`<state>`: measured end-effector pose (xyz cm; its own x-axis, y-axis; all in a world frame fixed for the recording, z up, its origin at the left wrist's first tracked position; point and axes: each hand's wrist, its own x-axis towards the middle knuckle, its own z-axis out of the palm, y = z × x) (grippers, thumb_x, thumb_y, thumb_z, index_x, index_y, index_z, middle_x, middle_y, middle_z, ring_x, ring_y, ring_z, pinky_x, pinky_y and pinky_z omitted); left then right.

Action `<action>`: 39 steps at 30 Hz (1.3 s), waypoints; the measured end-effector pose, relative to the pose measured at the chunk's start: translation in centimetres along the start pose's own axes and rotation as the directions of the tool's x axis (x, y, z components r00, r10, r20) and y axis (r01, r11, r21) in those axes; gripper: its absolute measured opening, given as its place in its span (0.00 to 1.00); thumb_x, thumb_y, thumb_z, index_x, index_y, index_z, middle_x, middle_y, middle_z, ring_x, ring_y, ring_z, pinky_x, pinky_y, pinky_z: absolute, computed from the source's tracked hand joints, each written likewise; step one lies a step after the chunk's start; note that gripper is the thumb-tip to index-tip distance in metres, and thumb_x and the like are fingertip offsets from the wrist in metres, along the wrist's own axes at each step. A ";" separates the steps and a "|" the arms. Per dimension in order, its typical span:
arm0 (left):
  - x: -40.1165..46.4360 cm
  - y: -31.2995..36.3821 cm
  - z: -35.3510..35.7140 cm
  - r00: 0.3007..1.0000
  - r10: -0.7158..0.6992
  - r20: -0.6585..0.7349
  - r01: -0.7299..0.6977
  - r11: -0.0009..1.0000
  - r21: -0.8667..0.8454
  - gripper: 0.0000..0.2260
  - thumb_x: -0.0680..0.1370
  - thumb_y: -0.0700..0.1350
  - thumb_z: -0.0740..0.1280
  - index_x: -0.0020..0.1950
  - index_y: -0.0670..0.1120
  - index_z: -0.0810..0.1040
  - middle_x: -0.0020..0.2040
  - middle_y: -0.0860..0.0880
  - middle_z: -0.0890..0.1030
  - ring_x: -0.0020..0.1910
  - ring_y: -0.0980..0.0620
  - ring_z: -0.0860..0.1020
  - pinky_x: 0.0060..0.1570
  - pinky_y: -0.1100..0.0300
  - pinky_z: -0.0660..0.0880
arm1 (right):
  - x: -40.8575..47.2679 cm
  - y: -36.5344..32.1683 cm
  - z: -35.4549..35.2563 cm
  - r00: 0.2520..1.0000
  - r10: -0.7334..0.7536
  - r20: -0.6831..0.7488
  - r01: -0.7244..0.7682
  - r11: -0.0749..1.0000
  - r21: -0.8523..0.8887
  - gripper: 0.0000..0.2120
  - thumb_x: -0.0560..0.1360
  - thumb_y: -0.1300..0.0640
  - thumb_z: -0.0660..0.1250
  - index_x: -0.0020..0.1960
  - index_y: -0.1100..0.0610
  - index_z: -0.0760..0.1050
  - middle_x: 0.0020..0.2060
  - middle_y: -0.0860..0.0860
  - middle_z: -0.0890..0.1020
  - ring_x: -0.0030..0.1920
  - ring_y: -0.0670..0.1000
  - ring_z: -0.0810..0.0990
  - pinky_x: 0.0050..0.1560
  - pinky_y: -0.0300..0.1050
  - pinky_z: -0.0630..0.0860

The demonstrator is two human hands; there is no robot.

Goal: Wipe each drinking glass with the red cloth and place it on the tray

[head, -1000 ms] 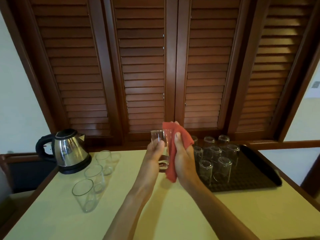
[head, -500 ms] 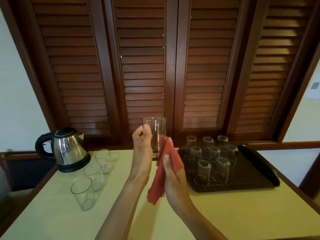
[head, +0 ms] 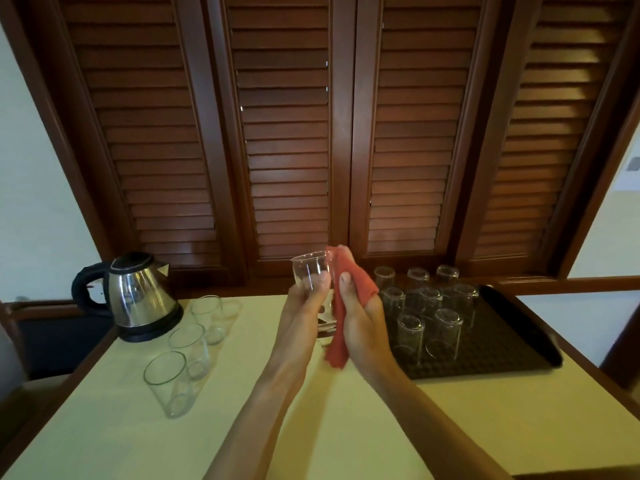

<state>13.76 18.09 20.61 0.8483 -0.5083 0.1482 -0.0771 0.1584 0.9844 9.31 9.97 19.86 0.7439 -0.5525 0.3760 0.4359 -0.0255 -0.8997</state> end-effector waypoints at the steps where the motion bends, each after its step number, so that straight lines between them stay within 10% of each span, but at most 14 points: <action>1: 0.0 0.2 0.0 1.000 0.021 -0.017 -0.022 1.000 -0.020 0.20 0.79 0.64 0.61 0.64 0.56 0.80 0.59 0.51 0.81 0.57 0.55 0.80 0.50 0.61 0.79 | 0.3 -0.1 -0.1 1.000 -0.009 0.011 0.009 1.000 -0.003 0.25 0.78 0.47 0.60 0.75 0.48 0.68 0.56 0.39 0.84 0.60 0.40 0.81 0.60 0.38 0.77; 4: 1.3 0.7 -0.9 0.991 0.092 -0.093 -0.103 0.987 -0.121 0.18 0.80 0.59 0.65 0.60 0.48 0.83 0.53 0.46 0.86 0.54 0.47 0.83 0.54 0.51 0.79 | -1.8 1.1 0.1 0.998 0.055 0.039 -0.055 0.998 -0.009 0.14 0.79 0.43 0.64 0.63 0.42 0.76 0.50 0.46 0.86 0.49 0.38 0.81 0.52 0.35 0.76; 9: 2.0 0.2 -1.7 0.968 0.131 -0.212 -0.177 0.960 -0.215 0.28 0.70 0.49 0.82 0.66 0.45 0.77 0.60 0.45 0.84 0.59 0.39 0.84 0.60 0.47 0.81 | -2.3 0.2 0.0 0.929 0.367 -0.044 -0.341 0.898 0.279 0.25 0.73 0.37 0.66 0.62 0.53 0.78 0.50 0.59 0.86 0.50 0.59 0.84 0.56 0.58 0.79; 18: 2.2 0.8 -1.9 0.957 0.180 -0.229 -0.256 0.893 -0.369 0.33 0.66 0.39 0.82 0.65 0.55 0.72 0.61 0.42 0.83 0.53 0.41 0.86 0.49 0.48 0.83 | -2.2 -0.8 0.8 0.945 0.306 -0.114 -0.281 0.940 0.195 0.17 0.71 0.36 0.67 0.50 0.45 0.84 0.47 0.54 0.86 0.53 0.58 0.83 0.59 0.59 0.78; 22: 1.4 0.1 -1.7 0.960 0.217 -0.177 -0.262 0.918 -0.297 0.35 0.64 0.41 0.83 0.65 0.57 0.72 0.55 0.48 0.86 0.56 0.36 0.85 0.45 0.53 0.83 | 0.3 -1.9 -0.4 0.960 0.241 -0.145 -0.198 0.946 0.257 0.17 0.72 0.41 0.64 0.53 0.49 0.80 0.42 0.51 0.85 0.44 0.52 0.83 0.53 0.54 0.78; 25: 1.7 0.6 -1.7 0.938 0.236 -0.256 -0.315 0.888 -0.336 0.31 0.66 0.39 0.79 0.64 0.56 0.72 0.55 0.50 0.86 0.57 0.34 0.84 0.48 0.52 0.83 | -1.2 -0.6 0.7 0.938 0.311 -0.151 -0.270 0.932 0.242 0.25 0.70 0.40 0.67 0.62 0.52 0.79 0.51 0.53 0.86 0.54 0.56 0.83 0.60 0.56 0.78; 32: 0.8 0.2 -2.2 0.927 0.335 -0.170 -0.355 0.929 -0.103 0.35 0.64 0.42 0.85 0.67 0.50 0.73 0.59 0.46 0.85 0.58 0.50 0.85 0.59 0.52 0.82 | 0.8 -2.2 -0.9 0.901 0.405 -0.153 -0.289 0.825 0.485 0.19 0.82 0.46 0.59 0.65 0.55 0.77 0.56 0.57 0.86 0.58 0.57 0.84 0.63 0.57 0.78; 39: 1.7 -0.9 -2.4 0.883 0.466 -0.057 -0.457 0.881 0.126 0.33 0.61 0.38 0.84 0.62 0.50 0.76 0.56 0.52 0.84 0.59 0.49 0.83 0.57 0.61 0.80 | 2.4 -2.4 -1.1 0.732 0.671 -0.119 -0.466 0.621 0.630 0.22 0.86 0.49 0.51 0.67 0.64 0.74 0.60 0.66 0.80 0.60 0.65 0.78 0.68 0.64 0.70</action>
<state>16.49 19.15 19.78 0.7431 -0.3264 0.5842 -0.5215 0.2646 0.8112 9.52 7.80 22.72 0.7766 -0.5206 -0.3548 0.2429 0.7671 -0.5938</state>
